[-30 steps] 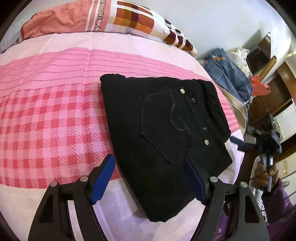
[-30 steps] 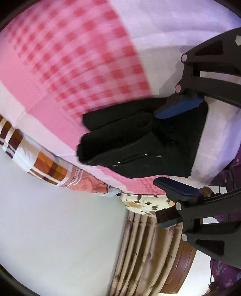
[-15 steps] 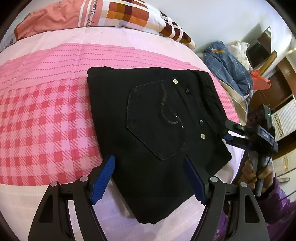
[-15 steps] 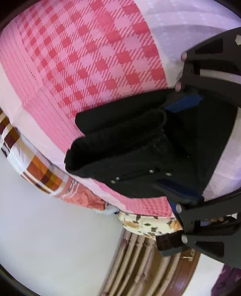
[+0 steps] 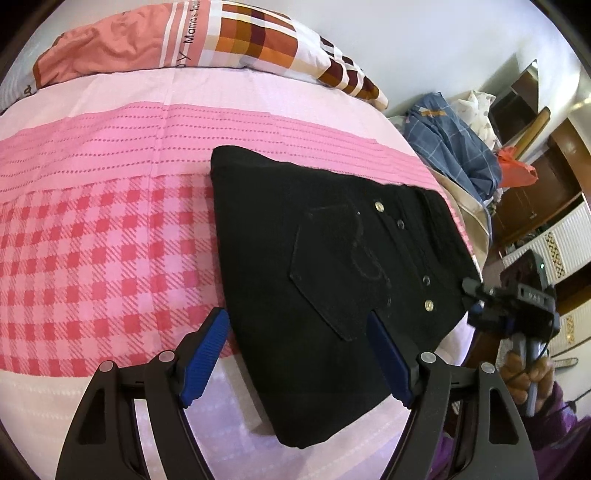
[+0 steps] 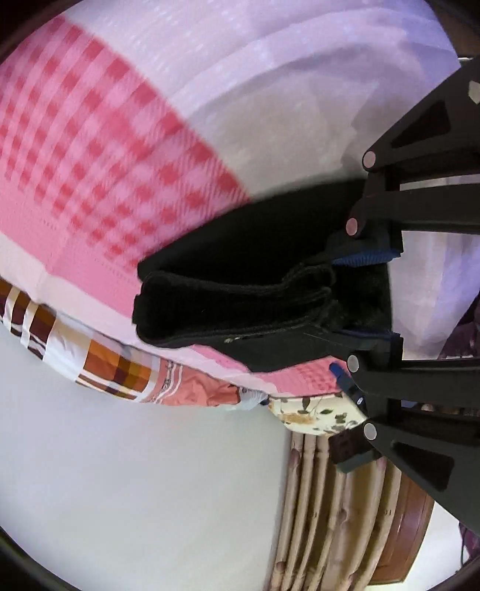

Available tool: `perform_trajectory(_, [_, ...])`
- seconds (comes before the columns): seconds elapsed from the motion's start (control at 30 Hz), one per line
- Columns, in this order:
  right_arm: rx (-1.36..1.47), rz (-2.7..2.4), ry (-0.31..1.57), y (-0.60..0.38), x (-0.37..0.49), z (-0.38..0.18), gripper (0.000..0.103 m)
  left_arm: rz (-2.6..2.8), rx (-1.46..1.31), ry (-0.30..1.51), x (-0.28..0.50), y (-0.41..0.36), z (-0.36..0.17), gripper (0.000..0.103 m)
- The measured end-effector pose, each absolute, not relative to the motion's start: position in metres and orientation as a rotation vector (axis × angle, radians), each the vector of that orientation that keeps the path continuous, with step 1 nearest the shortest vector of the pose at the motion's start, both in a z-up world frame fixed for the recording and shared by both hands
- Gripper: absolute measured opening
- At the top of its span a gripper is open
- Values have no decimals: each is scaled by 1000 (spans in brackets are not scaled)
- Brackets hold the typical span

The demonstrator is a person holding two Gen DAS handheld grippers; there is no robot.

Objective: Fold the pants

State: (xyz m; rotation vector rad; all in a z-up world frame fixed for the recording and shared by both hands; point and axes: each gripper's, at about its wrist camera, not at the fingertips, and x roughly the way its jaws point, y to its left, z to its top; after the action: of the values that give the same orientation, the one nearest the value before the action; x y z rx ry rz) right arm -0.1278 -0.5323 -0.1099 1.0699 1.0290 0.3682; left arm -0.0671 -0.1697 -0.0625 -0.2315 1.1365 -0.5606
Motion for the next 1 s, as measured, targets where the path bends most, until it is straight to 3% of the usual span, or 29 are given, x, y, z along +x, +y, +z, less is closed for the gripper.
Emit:
perform_trajectory(0.73, [1181,334,1052,-542,-134,-133,24,-565,-151,1112,-71,-195,-72,77])
perform_trajectory(1.0, [1125,281,1045,-550,-141,-124,33,-518,-75,1055,-74,-197,-65,77])
